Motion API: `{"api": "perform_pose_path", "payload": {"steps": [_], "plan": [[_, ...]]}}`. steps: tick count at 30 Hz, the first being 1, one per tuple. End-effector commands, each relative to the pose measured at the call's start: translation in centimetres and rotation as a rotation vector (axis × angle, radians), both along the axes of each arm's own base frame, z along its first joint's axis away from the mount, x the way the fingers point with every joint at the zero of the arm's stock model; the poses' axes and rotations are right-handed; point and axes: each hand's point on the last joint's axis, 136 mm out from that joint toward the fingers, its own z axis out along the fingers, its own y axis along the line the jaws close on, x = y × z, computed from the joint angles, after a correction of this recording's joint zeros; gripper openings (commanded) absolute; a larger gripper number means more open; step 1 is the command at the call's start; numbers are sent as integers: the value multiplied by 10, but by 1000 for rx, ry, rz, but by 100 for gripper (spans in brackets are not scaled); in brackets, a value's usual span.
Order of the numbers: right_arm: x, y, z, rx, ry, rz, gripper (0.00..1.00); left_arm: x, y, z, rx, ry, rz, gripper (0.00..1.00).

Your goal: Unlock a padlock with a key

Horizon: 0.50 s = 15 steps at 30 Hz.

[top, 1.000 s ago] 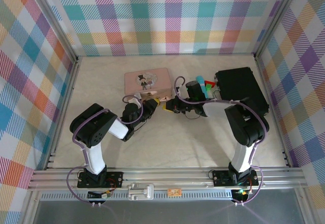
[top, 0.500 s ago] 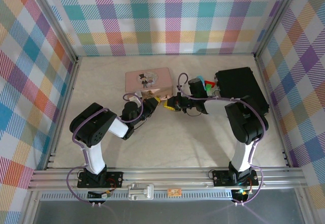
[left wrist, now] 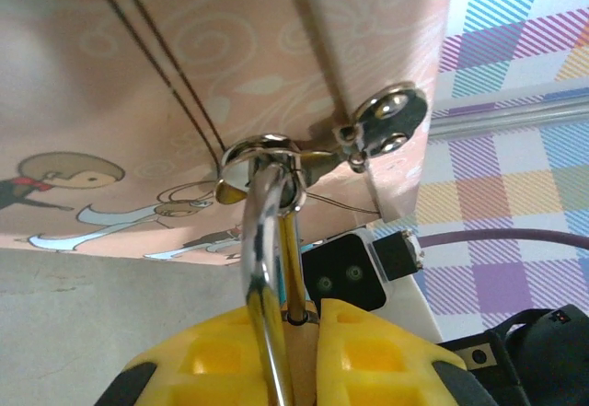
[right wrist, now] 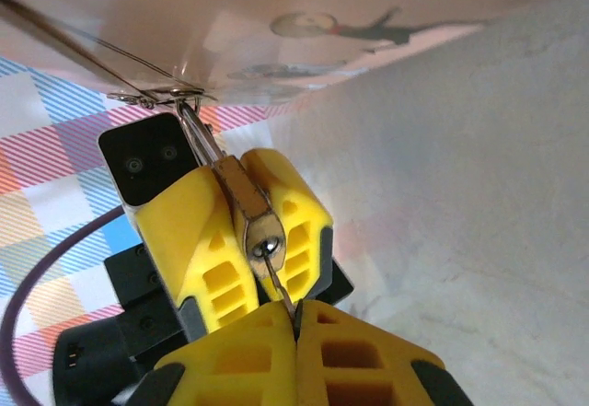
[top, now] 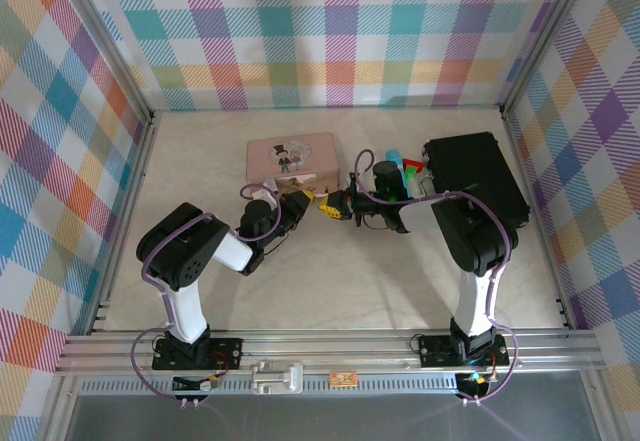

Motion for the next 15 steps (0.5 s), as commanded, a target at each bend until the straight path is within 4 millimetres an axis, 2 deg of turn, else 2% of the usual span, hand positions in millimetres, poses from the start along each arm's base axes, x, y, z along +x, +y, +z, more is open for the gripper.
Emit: {"api": "perform_pose_path", "payload": {"steps": [1,5,9,15], "plan": [[16,10,28,-71,-264,-32,0,-36,-45,51,-120,-101,-208,0],[19,8,32,-173,-412,-7,0,-39,-47,56,-142,-92,-209,0],[22,8,31,-200,-499,20,0,-43,-46,60,-157,-87,-208,0],[27,7,25,-183,-441,48,0,-49,-42,63,-146,-102,-214,0]]}}
